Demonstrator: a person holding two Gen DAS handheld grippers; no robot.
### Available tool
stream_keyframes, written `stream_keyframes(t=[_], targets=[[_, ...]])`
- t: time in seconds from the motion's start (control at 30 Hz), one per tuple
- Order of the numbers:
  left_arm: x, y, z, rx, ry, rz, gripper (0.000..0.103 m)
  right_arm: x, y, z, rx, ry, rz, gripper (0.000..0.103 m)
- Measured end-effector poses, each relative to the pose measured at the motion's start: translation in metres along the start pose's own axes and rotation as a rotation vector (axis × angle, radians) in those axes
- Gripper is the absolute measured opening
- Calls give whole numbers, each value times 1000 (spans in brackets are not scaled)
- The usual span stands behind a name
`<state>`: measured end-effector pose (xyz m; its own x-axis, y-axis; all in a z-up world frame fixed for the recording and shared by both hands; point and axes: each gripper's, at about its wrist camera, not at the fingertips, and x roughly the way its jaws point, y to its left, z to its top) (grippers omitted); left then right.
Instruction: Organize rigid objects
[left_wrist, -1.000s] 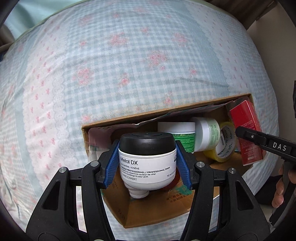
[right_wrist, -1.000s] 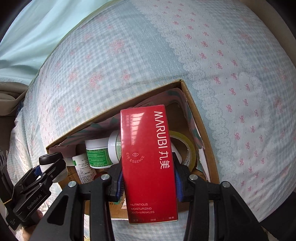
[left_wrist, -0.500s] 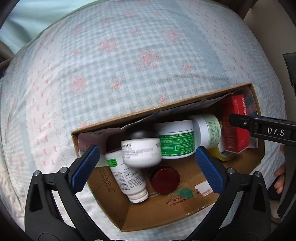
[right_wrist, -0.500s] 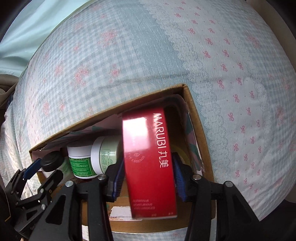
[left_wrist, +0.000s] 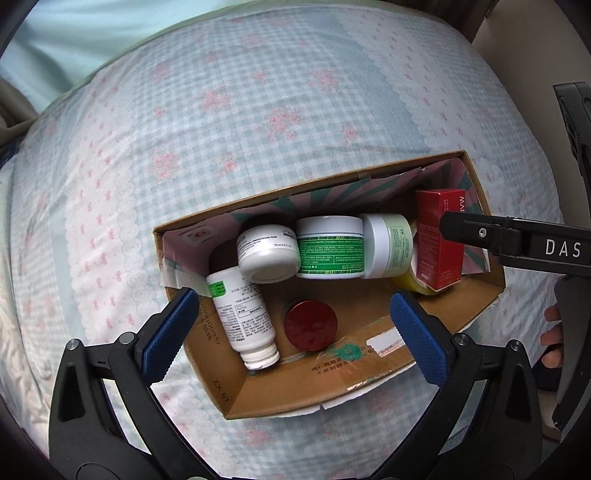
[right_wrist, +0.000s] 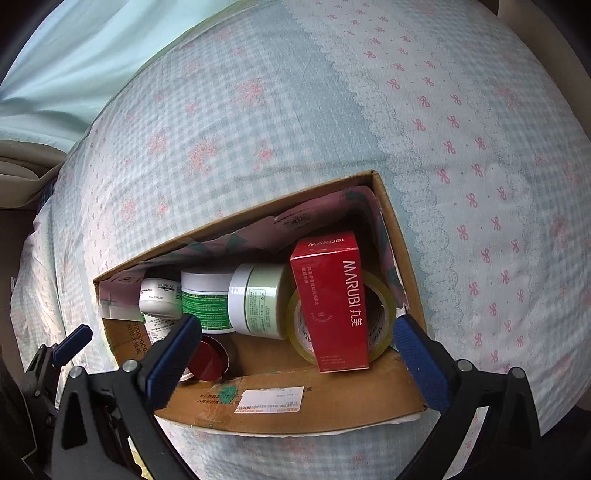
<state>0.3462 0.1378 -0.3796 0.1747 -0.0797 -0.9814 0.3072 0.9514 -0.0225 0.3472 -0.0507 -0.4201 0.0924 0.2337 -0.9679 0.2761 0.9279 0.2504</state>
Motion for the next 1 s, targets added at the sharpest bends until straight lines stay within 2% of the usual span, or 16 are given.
stream_keyframes(t=[0.37, 0.53, 0.7, 1.0], targets=[[-78, -13, -33, -18, -133, 38, 103, -68, 8, -38, -46, -116, 33, 103], [-142, -14, -55, -54, -256, 49, 103, -122, 14, -63, -96, -201, 32, 103], [-220, -16, -75, -88, -413, 83, 103, -200, 23, -94, -167, -353, -18, 103], [-363, -49, -121, -126, -726, 95, 103, -343, 32, -165, -301, -705, -64, 103]])
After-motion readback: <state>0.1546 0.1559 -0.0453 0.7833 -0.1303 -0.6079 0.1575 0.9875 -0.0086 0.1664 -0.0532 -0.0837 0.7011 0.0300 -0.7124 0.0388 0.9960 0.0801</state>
